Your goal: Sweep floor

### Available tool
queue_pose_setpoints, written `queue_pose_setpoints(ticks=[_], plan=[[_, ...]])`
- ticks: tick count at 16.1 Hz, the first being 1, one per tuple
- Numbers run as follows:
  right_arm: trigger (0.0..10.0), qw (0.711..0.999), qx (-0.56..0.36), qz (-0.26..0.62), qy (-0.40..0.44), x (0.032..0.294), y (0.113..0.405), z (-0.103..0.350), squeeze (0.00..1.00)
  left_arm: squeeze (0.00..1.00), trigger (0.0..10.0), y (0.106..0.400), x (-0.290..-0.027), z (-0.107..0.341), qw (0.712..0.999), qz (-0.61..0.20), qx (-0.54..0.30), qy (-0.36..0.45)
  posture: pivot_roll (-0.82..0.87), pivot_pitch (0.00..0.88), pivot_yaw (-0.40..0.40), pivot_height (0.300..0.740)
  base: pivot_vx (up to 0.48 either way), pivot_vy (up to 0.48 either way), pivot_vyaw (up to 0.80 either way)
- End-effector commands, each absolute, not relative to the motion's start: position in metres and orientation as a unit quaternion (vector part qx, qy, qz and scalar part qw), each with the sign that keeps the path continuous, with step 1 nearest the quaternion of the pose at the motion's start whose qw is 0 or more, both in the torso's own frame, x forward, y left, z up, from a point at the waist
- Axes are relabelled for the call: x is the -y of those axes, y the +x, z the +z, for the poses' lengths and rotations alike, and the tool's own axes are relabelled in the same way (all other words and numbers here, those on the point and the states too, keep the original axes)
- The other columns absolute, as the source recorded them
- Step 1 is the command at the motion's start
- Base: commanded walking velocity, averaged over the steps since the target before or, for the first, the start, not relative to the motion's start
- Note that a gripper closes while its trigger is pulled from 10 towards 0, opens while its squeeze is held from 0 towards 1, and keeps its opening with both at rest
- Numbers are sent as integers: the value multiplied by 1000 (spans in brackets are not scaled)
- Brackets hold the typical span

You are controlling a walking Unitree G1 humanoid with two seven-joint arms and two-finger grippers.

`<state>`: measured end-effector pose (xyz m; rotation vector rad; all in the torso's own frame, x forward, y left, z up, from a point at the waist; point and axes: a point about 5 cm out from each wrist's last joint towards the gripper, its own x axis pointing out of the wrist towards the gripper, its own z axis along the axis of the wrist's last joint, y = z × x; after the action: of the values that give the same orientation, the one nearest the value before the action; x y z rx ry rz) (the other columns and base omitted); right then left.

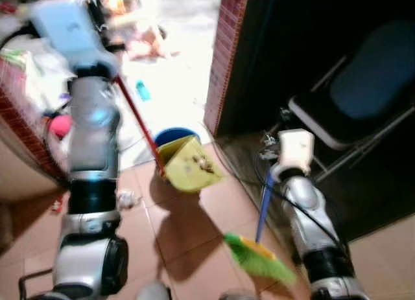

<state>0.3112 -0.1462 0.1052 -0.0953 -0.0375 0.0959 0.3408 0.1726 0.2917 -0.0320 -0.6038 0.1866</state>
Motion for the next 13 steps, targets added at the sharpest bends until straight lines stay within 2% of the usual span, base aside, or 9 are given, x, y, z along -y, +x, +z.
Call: queue_pose_setpoints(ticks=[1,8,13], plan=[[10000,998,32,34,-50,157,312,112,0,0,10000,336,-162,311,936,76,344,-9,-40,28,-36,740,424,0,0],[10000,997,38,48,-52,153,309,113,0,0,10000,338,-163,313,933,85,349,-4,-38,32,-38,740,401,228,0],[10000,997,38,51,-51,152,310,113,0,0,10000,341,-166,315,931,105,349,7,-39,42,-39,740,275,391,0]])
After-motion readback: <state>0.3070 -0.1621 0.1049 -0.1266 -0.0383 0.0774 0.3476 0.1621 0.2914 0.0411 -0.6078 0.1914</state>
